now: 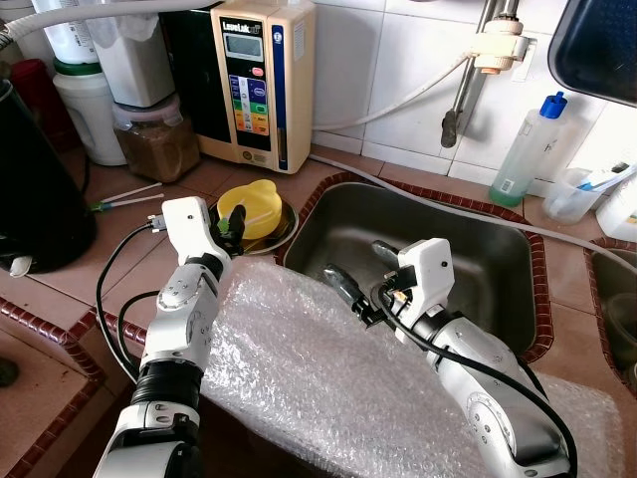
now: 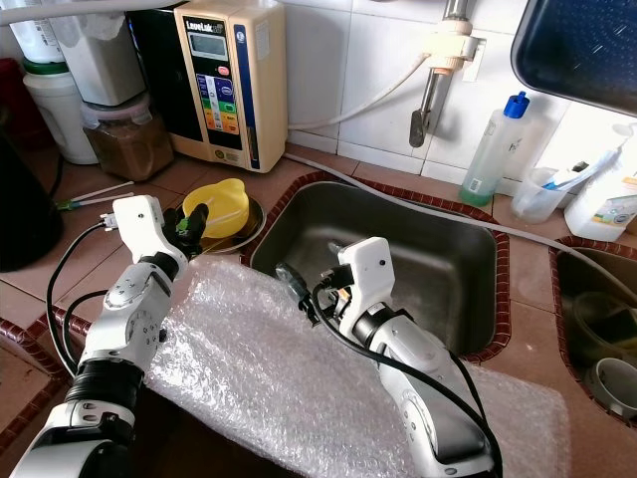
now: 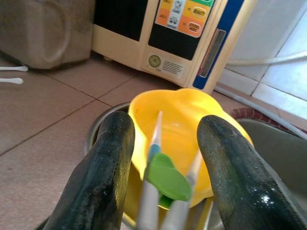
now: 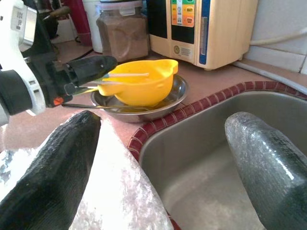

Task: Kitchen organization

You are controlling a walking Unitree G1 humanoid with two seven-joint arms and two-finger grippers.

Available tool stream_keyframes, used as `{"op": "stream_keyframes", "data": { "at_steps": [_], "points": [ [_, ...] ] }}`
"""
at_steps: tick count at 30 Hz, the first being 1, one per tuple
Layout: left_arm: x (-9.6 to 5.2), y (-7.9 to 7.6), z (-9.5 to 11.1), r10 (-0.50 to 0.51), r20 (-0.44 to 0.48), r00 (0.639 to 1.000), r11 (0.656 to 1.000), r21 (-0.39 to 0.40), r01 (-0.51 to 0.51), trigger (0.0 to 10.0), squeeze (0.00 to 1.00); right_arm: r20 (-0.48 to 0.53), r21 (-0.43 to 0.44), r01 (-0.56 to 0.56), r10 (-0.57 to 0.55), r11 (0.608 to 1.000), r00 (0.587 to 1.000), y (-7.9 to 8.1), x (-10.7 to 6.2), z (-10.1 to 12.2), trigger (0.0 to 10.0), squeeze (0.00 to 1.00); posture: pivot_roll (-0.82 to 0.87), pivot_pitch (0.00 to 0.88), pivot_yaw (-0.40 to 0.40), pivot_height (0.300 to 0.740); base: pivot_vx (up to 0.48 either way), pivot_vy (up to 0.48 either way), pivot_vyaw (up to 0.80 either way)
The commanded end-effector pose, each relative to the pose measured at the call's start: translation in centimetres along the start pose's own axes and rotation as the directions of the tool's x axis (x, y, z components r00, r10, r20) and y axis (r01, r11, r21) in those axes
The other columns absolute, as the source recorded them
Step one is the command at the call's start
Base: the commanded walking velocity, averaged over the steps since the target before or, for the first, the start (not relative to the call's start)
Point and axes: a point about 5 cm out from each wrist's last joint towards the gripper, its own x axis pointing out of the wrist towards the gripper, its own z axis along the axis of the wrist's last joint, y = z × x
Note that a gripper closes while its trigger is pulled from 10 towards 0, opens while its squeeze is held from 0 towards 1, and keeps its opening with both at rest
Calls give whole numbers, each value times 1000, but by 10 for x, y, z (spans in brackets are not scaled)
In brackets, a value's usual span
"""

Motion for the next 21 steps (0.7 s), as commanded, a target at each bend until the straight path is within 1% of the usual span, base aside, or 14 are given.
{"op": "stream_keyframes", "data": {
  "at_steps": [1, 4, 6, 7, 9, 10, 12, 13, 15, 18, 19, 21],
  "points": [
    [2, 1, 3, 11, 4, 1000, 1000, 4, -11, 0, 0, 7, -23, -5, 5, 1000, 1000, -4, -1, 7, 10000, 0, -11, 0, -20, 740, 0, 0, 0],
    [1, 3, 3, 23, 3, 1000, 1000, 4, -23, 0, 0, -6, -22, -16, 16, 1000, 1000, -4, -2, 6, 10000, 0, -12, 0, -22, 740, 0, 0, 0],
    [1, 4, 3, 30, 5, 1000, 1000, -5, -30, 0, 0, 11, -12, 4, -4, 1000, 1000, -5, -2, 6, 10000, 0, -12, 0, -23, 740, 0, 0, 0],
    [1, 4, 4, 31, 5, 1000, 999, -8, -31, 0, 0, 9, -56, 28, -28, 998, 1000, -8, -2, 6, 10000, 0, -12, 0, -23, 740, 0, 0, 0],
    [1, 4, 4, 32, 5, 999, 999, -10, -32, 0, 0, 3, -74, 40, -40, 996, 999, -9, -3, 5, 10000, 0, -12, 0, -23, 740, 0, 0, 0],
    [1, 3, 4, 32, 6, 999, 999, -15, -32, 0, 0, -14, -63, 23, -24, 998, 1000, -10, -3, 3, 10000, 0, -13, 0, -23, 740, 0, 0, 0],
    [1, 3, 5, 31, 8, 999, 999, -19, -31, 0, 0, -15, -70, 24, -25, 997, 1000, -12, -4, 1, 10000, 0, -13, 0, -23, 740, 0, 0, 0],
    [3, 1, 7, 30, 9, 1000, 999, -23, -30, 0, 0, -3, -40, 57, -58, 998, 998, -16, -4, 2, 10000, 0, -8, 0, -33, 740, 0, 0, 0],
    [4, 0, 8, 26, 12, 1000, 999, -28, -26, 0, 0, -4, -25, 84, -84, 996, 996, -19, -3, 1, 10000, 0, -5, 0, -35, 740, 0, 0, 0],
    [4, 0, 11, 25, 19, 1000, 999, -35, -24, 0, 0, -8, -9, 72, -73, 997, 997, -19, -3, 1, 10000, 0, -1, 0, -36, 740, 0, 0, 0],
    [4, 0, 13, 30, 17, 999, 998, -62, -29, 0, 0, -1, -24, 65, -66, 998, 998, -18, -2, 1, 10000, 0, 0, 0, -37, 740, 0, 0, 0],
    [3, 0, 15, 37, 20, 999, 995, -89, -35, 0, 0, 14, -56, 80, -80, 995, 997, -19, -1, 1, 10000, 0, 1, 0, -39, 740, 0, 0, 0]
  ]
}}
